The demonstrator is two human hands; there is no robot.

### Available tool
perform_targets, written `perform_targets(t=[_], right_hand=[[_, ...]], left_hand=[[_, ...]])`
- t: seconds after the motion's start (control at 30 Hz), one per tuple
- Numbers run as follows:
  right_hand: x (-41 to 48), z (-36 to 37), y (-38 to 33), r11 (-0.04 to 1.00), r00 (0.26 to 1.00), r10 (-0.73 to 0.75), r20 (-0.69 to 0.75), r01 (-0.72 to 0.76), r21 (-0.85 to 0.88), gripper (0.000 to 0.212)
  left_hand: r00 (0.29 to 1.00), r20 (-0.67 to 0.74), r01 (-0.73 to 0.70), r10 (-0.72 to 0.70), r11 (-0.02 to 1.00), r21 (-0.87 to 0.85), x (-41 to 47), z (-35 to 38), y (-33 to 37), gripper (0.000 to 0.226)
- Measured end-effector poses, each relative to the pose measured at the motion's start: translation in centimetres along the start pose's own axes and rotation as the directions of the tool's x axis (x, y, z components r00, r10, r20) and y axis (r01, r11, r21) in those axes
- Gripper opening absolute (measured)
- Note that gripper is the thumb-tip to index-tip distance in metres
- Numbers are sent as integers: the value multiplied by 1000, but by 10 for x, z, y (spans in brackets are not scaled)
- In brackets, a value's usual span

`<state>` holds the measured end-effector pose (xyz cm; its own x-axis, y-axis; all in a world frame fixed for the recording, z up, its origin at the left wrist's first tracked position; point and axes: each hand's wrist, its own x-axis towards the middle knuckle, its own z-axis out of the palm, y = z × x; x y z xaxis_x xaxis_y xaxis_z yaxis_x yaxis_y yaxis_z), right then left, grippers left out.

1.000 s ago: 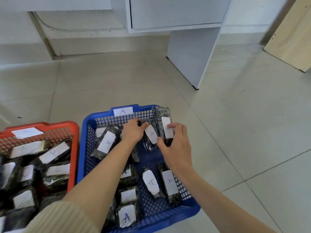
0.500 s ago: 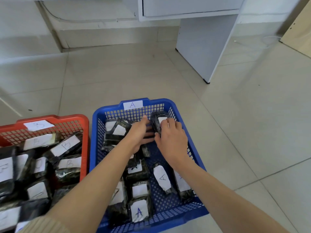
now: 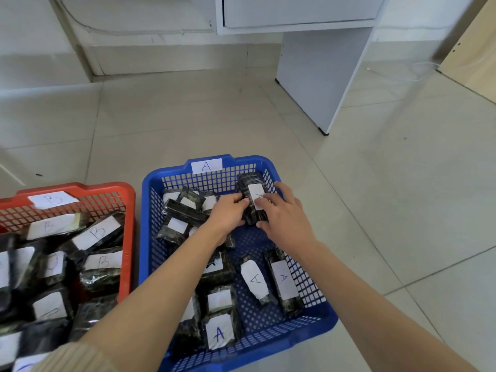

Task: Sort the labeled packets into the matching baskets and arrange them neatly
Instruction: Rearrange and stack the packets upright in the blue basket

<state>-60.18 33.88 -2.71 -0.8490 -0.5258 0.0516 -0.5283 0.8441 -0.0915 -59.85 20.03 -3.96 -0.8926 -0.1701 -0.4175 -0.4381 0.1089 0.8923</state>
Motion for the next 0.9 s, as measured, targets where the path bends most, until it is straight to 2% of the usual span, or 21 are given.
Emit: perform_targets(t=[0.07, 0.13, 0.2, 0.3, 0.37, 0.43, 0.5, 0.57, 0.67, 0.73, 0.8, 0.87, 0.9], right_hand=[[-3, 3, -2, 1000, 999, 2, -44, -3, -17, 46], [-6, 5, -5, 999, 999, 13, -43, -15, -32, 46], [-12, 5, -10, 998, 999, 29, -15, -30, -51, 51], [-18, 3, -25, 994, 998, 31, -51, -36, -104, 61], [-19, 3, -42, 996, 992, -63, -109, 55, -75, 56], [-14, 0, -65, 980, 987, -149, -67, 156, 124, 50], [-6, 0, -88, 936, 987, -151, 54, 125, 329, 49], [3, 2, -107, 943, 982, -141, 125, 95, 318, 50], [12, 3, -121, 977, 991, -71, 114, 46, 208, 41], [11, -4, -117, 953, 996, 52, 72, -71, 293, 34], [0, -17, -103, 911, 980, 183, 77, -198, 362, 33], [-17, -30, -85, 938, 966, 222, 131, -248, 242, 37], [-27, -36, -78, 962, 959, 207, 193, -235, 139, 40]], left_hand=[[999, 0, -42, 42, 995, 86, -2, -1, 0, 34], [993, -12, -109, 115, 961, 256, -9, -4, 1, 33], [967, -94, -178, 236, 894, 412, -22, -12, 2, 34], [839, -213, -274, 500, 727, 629, -50, -40, 2, 27], [757, -232, -195, 611, 550, 812, -62, -67, -7, 25], [755, -265, -49, 600, 455, 889, -71, -93, -17, 30], [787, -294, 14, 543, 460, 888, -80, -110, -26, 36], [795, -279, -29, 539, 494, 869, -88, -117, -33, 37], [764, -209, -157, 610, 490, 857, -94, -126, -37, 39], [768, -167, -168, 618, 445, 880, -96, -130, -35, 41], [817, -123, -85, 563, 328, 941, -95, -127, -32, 42], [872, -71, 12, 484, 123, 992, -90, -116, -27, 45], [887, -64, 44, 457, 54, 998, -87, -109, -24, 44]])
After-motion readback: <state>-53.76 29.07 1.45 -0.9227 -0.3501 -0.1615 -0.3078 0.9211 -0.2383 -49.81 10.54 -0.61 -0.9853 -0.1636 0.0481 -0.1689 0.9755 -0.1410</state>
